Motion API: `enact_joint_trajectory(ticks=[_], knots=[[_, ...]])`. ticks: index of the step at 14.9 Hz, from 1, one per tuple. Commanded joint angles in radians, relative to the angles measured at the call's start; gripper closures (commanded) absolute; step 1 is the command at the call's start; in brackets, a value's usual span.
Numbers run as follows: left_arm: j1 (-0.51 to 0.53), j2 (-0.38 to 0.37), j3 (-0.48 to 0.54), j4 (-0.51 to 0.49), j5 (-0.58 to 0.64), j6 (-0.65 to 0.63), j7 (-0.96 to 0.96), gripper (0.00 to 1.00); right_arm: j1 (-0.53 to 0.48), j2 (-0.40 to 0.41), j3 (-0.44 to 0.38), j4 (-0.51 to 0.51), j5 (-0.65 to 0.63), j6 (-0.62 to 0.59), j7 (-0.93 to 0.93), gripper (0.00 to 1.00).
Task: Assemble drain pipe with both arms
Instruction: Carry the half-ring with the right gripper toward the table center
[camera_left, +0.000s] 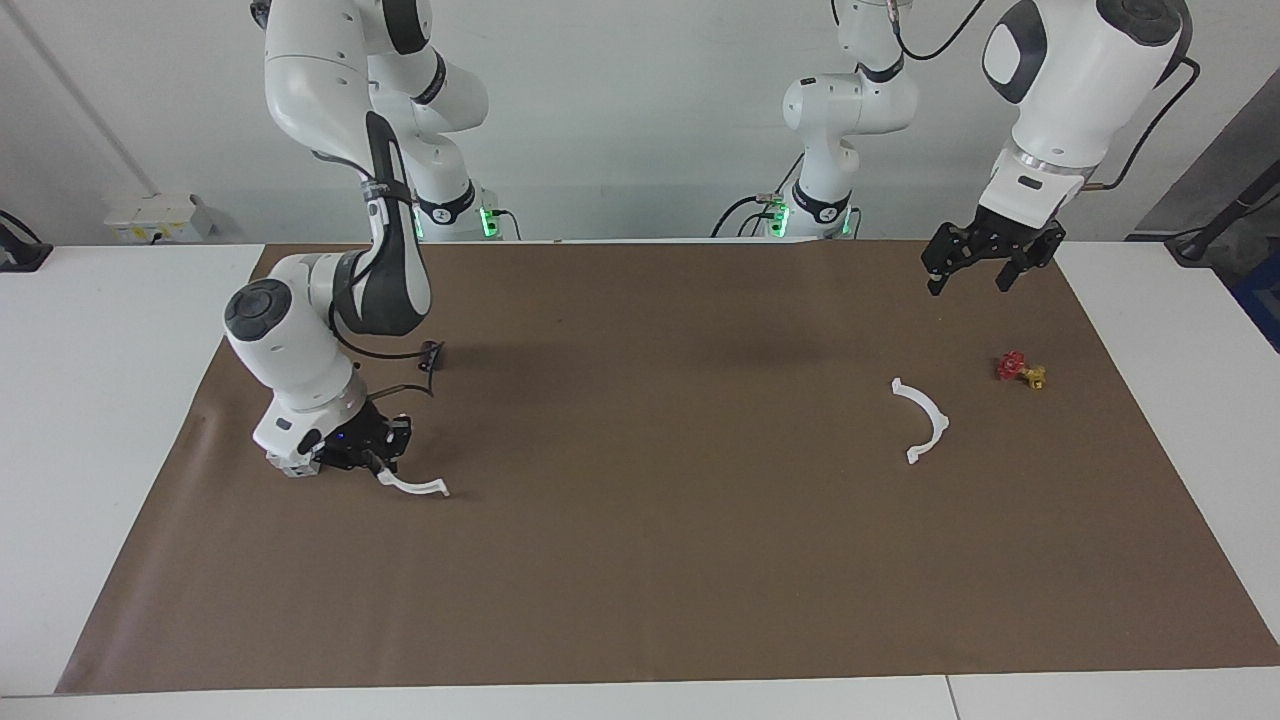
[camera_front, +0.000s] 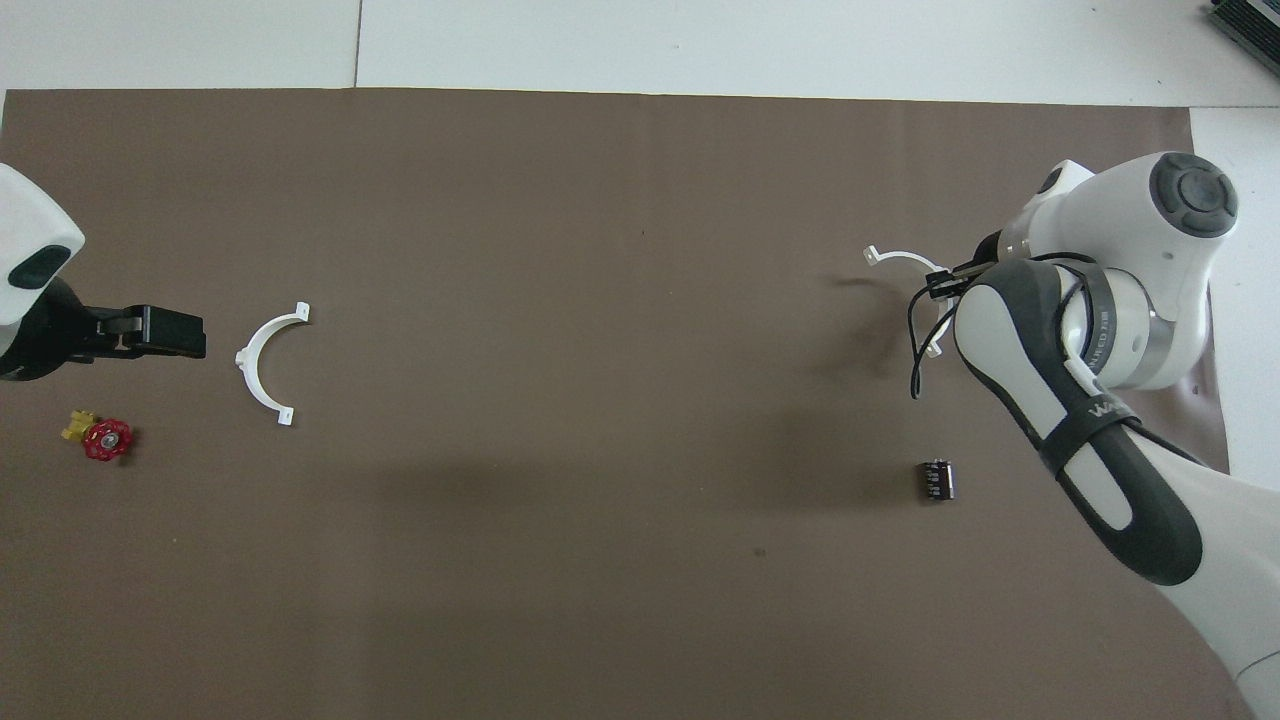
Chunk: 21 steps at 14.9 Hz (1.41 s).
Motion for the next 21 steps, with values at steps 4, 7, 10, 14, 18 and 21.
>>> enact_joint_trajectory(ticks=[4,7,10,14,18,21], knots=[[0.003,-0.013,0.004,-0.006,-0.015,-0.003,0.009,0.0,0.232,-0.018,0.0,-0.005,-0.069,-0.011,0.643,1.0],[0.003,-0.013,0.004,-0.006,-0.015,-0.003,0.009,0.0,0.33,-0.003,0.0,-0.005,-0.093,-0.005,0.83,1.0],[0.003,-0.013,0.004,-0.006,-0.015,-0.003,0.009,0.0,0.426,0.023,0.002,0.003,-0.135,0.024,0.998,1.0],[0.003,-0.013,0.004,-0.006,-0.015,-0.003,0.011,0.0,0.493,0.053,0.002,0.004,-0.135,0.046,1.015,1.0],[0.003,-0.013,0.004,-0.006,-0.015,-0.003,0.011,0.0,0.514,0.073,0.002,0.003,-0.142,0.084,1.052,1.0],[0.003,-0.013,0.004,-0.006,-0.015,-0.003,0.009,0.0,0.526,0.086,0.0,0.003,-0.148,0.095,1.082,1.0]])
